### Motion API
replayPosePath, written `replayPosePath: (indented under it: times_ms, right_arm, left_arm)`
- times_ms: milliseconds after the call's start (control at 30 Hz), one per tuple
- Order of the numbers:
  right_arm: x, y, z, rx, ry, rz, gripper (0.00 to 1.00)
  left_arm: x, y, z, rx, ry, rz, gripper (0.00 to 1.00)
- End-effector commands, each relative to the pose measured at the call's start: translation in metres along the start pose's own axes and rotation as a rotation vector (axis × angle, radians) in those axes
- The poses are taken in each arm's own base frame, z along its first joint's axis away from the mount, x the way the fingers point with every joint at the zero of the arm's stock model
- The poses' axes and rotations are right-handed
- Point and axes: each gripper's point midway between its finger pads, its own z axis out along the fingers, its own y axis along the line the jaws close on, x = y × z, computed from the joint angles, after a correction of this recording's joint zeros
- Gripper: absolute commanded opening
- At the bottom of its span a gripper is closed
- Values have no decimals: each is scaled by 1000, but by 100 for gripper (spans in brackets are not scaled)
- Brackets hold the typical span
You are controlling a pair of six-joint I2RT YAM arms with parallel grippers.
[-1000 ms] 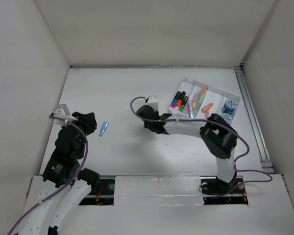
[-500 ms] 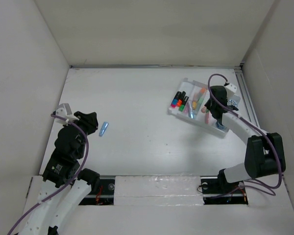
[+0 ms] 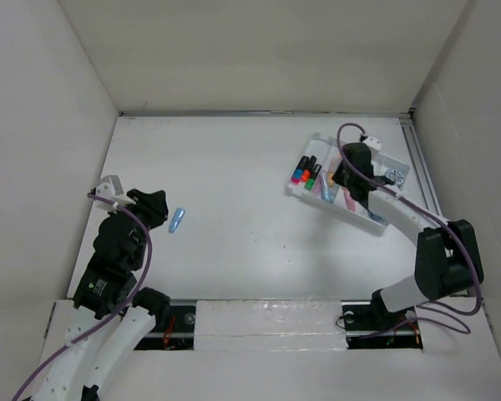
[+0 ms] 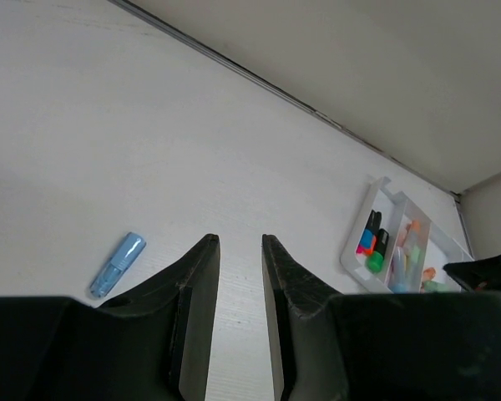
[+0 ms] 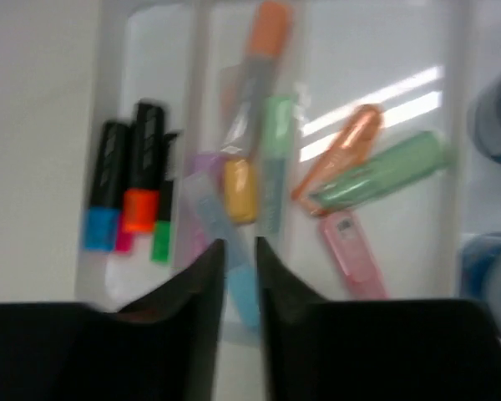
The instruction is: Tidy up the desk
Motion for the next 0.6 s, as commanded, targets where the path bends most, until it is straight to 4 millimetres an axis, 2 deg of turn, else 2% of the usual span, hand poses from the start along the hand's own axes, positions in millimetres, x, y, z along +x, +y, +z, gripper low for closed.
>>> replayPosePath:
  times_ms: [0,33,67,100,133,167,200,233,267,300,333,367,400,467,500,567]
  right_arm:
    - [29,115,-35,-332,26,-54,17]
    - [41,146,-44,-410,29,-65,9]
    - [79,188,-71,-518,88,-120,1]
    - [119,208,-68,-544,152,-181,0]
    - [162,283,-101,-633,175,-275,0]
    - [162,284,-101,-634,175,-275,0]
    - [180,296,-106,-626,193,-324,3]
    - [205,315,-123,-652,205,-373,11]
    - [217,338,-125,-673,205,-397,22]
    - [226,348,-129,-690,199,-422,41]
    - [238,359,-137,-715,197,-442,49]
    - [255,360,-124,-698,210,-466,57]
    - [249,381,-133,-734,191,-453,65]
    - [259,389,-130,-733,188,-481,71]
    - [259,402,-126,-739,171,-487,75]
    - [275,407,-130,-725,182,-539,78]
  left_arm:
    - [-14,-3,-1,-7,-46,-32,23]
    - [-18,2,-1,-35,-64,-42,23]
    - [-20,4,-2,-49,-73,-50,23]
    - [-20,7,-3,-65,-76,-66,24]
    - [-25,15,-4,-110,-105,-85,24]
    - [-25,15,-4,-111,-105,-86,24]
    - [-26,18,-6,-121,-114,-92,24]
    - [-27,20,-7,-134,-117,-101,24]
    - [-32,24,-9,-154,-139,-113,24]
    - [-34,26,-11,-167,-150,-125,24]
    - [-36,29,-14,-183,-154,-133,23]
    - [-41,34,-17,-212,-179,-163,23]
    - [-42,37,-19,-225,-182,-173,23]
    - [-49,36,-23,-225,-202,-201,25]
    - [-51,37,-24,-231,-209,-205,25]
    - [-53,39,-26,-237,-214,-206,26]
